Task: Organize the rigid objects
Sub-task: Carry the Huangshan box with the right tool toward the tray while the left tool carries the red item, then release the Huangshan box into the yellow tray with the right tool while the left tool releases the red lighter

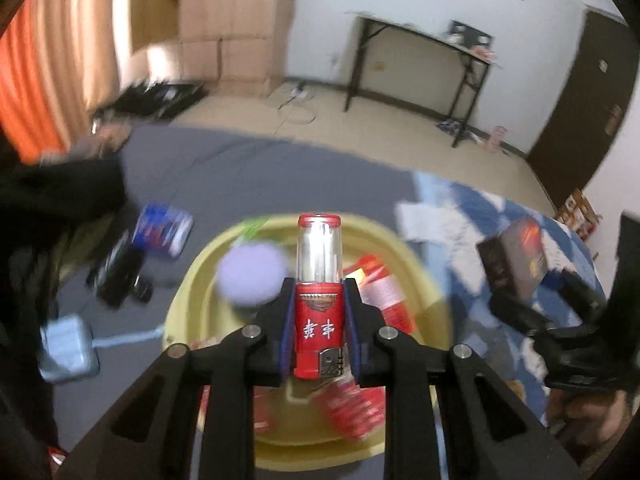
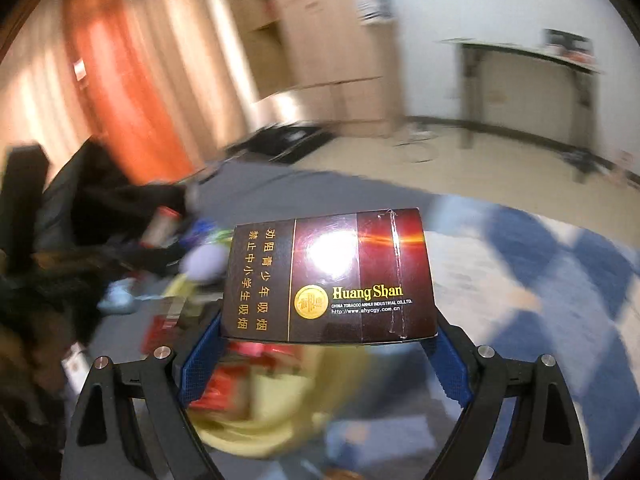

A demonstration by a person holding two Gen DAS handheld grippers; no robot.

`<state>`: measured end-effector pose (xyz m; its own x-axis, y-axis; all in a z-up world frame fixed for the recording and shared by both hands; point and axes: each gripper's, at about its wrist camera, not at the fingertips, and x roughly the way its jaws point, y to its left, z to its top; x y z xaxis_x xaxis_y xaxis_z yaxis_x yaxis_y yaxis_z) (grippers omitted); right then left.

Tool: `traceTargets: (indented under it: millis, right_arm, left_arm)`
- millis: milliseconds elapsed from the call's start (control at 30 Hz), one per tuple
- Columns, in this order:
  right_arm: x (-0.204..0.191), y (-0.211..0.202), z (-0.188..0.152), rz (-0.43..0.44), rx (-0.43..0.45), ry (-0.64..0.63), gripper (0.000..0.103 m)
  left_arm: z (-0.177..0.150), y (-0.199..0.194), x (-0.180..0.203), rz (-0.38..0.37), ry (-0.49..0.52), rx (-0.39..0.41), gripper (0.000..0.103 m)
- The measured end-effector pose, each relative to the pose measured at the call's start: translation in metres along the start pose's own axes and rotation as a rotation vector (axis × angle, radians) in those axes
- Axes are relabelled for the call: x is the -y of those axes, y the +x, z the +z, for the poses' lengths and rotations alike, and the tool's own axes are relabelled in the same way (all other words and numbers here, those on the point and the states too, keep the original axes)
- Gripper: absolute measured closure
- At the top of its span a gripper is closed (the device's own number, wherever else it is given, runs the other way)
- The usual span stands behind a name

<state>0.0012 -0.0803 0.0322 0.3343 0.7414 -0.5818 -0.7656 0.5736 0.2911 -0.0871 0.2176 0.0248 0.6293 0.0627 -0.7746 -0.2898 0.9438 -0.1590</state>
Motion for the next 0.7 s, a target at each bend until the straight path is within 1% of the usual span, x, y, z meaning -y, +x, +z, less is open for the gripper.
traceTargets:
  millis: [67,100,167,233,267,300,367,467,500,567,600,633,667,700]
  right_arm:
    - [-0.022,0.018,0.006,0.001,-0.047,-0.063,0.013]
    - [-0.032,0.027,0.008,-0.006,-0.068,-0.097,0.013]
    - [-0.045,0.041,0.010,-0.006,-0.110,-0.140,0.013]
    - [-0.056,0.053,0.013,-0.015,-0.141,-0.181,0.013]
    - [-0.060,0.059,0.013,-0.021,-0.160,-0.200,0.013]
    - [-0.063,0.068,0.014,-0.027,-0.188,-0.218,0.013]
    - [-0.068,0.079,0.015,-0.032,-0.216,-0.233,0.013]
    - [-0.069,0.095,0.022,-0.029,-0.228,-0.230,0.013]
    - [-0.070,0.110,0.023,-0.027,-0.237,-0.227,0.013]
    - [-0.071,0.119,0.019,-0.027,-0.253,-0.221,0.012]
    - [-0.071,0.125,0.019,-0.033,-0.261,-0.222,0.012]
    - [-0.072,0.129,0.018,-0.036,-0.261,-0.226,0.010]
    - [-0.072,0.131,0.017,-0.021,-0.254,-0.223,0.008]
    - [-0.071,0.130,0.017,-0.016,-0.249,-0.221,0.007]
  left_arm:
    - [-0.007,0.019,-0.022,0.012,-0.045,-0.037,0.079]
    - [-0.009,0.026,-0.030,0.004,-0.064,-0.048,0.079]
    - [-0.010,0.034,-0.040,-0.008,-0.082,-0.054,0.079]
    - [-0.009,0.043,-0.045,0.018,-0.086,-0.062,0.079]
    - [-0.009,0.048,-0.048,0.019,-0.101,-0.073,0.079]
    - [-0.010,0.052,-0.051,0.005,-0.120,-0.076,0.079]
    - [-0.015,0.054,-0.054,-0.016,-0.136,-0.079,0.079]
    - [-0.018,0.052,-0.057,-0.018,-0.144,-0.060,0.079]
    - [-0.018,0.051,-0.059,-0.021,-0.156,-0.052,0.078]
    - [-0.019,0.051,-0.065,-0.054,-0.199,-0.031,0.076]
    - [-0.020,0.050,-0.065,-0.061,-0.206,-0.032,0.067]
    - [-0.020,0.050,-0.065,-0.052,-0.203,-0.032,0.050]
    - [-0.021,0.048,-0.063,-0.039,-0.201,-0.022,0.039]
    - [-0.022,0.046,-0.062,-0.029,-0.204,-0.006,0.019]
